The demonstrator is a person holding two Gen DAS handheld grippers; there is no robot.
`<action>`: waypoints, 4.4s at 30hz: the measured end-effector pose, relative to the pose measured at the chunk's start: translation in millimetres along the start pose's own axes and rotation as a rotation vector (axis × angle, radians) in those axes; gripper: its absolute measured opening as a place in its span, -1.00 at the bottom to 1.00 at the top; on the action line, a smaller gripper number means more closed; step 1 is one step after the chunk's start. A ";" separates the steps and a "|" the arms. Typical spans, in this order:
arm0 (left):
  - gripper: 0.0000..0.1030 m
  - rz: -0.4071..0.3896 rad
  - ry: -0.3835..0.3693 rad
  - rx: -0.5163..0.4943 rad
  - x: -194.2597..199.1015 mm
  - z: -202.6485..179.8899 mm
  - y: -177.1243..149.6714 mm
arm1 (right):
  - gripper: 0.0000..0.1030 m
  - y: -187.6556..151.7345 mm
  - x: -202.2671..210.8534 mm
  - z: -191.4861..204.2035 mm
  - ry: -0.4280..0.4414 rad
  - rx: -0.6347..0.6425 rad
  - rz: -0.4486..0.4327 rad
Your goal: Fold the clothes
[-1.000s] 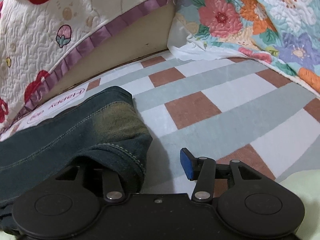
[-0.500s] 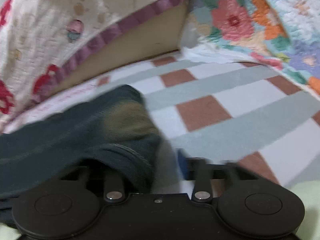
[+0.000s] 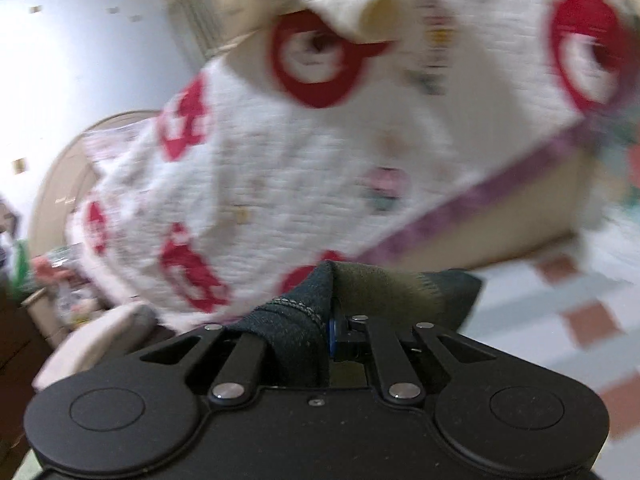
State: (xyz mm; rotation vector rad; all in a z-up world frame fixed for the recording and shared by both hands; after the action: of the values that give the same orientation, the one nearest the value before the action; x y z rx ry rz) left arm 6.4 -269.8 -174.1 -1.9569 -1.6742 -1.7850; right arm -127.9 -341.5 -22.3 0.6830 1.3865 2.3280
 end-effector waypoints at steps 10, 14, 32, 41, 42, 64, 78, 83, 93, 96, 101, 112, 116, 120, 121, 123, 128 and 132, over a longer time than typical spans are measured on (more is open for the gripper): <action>-0.34 -0.016 -0.012 0.070 51.2 26.4 19.4 | -0.80 -21.1 -61.2 117.3 0.342 0.179 0.135; -0.17 -0.137 -0.021 0.132 114.8 69.3 32.6 | -0.81 -42.2 -72.8 134.9 0.415 0.189 0.212; -0.21 -0.218 -0.358 0.728 106.6 202.4 49.3 | -0.80 -142.5 -101.0 193.6 0.360 0.302 0.396; -0.07 -0.103 -0.037 0.600 105.4 212.0 48.7 | -0.80 -213.5 -115.5 210.1 0.308 0.467 0.471; -0.07 -0.116 -0.034 0.600 108.8 212.3 48.7 | -0.80 -221.2 -116.1 211.4 0.301 0.485 0.480; 0.19 -0.081 0.010 0.450 96.8 187.0 53.0 | -0.41 -249.5 -78.8 233.5 0.164 0.873 0.393; 0.27 -0.150 0.011 0.371 96.0 169.1 61.6 | 0.41 -235.3 -20.8 176.1 0.119 1.017 0.365; 0.30 -0.193 -0.033 0.345 97.1 159.0 66.7 | 0.41 -229.3 -16.6 144.6 0.014 0.962 0.387; -0.24 -0.165 0.053 0.023 47.9 112.6 83.5 | 0.42 -211.0 -21.8 81.5 -0.159 0.663 0.474; -0.60 -0.215 0.082 -0.099 57.2 91.2 97.3 | 0.38 -208.2 -27.5 73.9 -0.126 0.572 0.477; -0.56 -0.154 0.095 0.004 46.2 119.9 102.9 | 0.00 -209.3 -18.9 85.2 -0.011 0.639 0.422; -0.34 -0.149 0.218 0.091 66.7 149.4 106.5 | -0.12 -188.6 5.9 104.1 0.103 0.693 0.368; -0.16 -0.208 0.129 0.051 91.5 137.0 104.6 | -0.15 -160.5 3.7 107.3 0.181 0.573 0.291; -0.01 -0.152 -0.013 0.182 90.1 142.1 96.6 | -0.15 -171.7 -30.2 101.3 0.148 0.557 0.357; 0.01 -0.122 -0.041 0.224 87.7 144.4 92.5 | -0.15 -174.5 -38.7 99.7 0.140 0.553 0.374; 0.00 -0.028 -0.046 0.298 77.6 150.5 73.8 | -0.09 -180.0 -55.6 96.7 0.123 0.545 0.407; -0.02 0.016 0.024 0.225 82.3 139.2 47.6 | -0.09 -192.4 -79.5 88.8 0.090 0.514 0.447; -0.02 0.014 0.083 0.124 87.2 126.4 46.1 | -0.08 -193.5 -58.1 77.3 0.106 0.419 0.416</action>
State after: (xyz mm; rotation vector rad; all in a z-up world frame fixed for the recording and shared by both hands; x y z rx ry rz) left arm 107.6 -154.2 -128.2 -1.8146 -1.6975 -1.6880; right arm -27.1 -226.5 -175.3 1.0686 1.9712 2.4194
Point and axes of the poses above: each gripper's, at about its wrist camera, not at the fingertips, and x roughly against the way its jaws point, z to its left, y to its top, the point moved 3 cm from there along -x, roughly the way its jaws point, and after that the axes turned 3 degrees about -z, right-handed, at the moved point
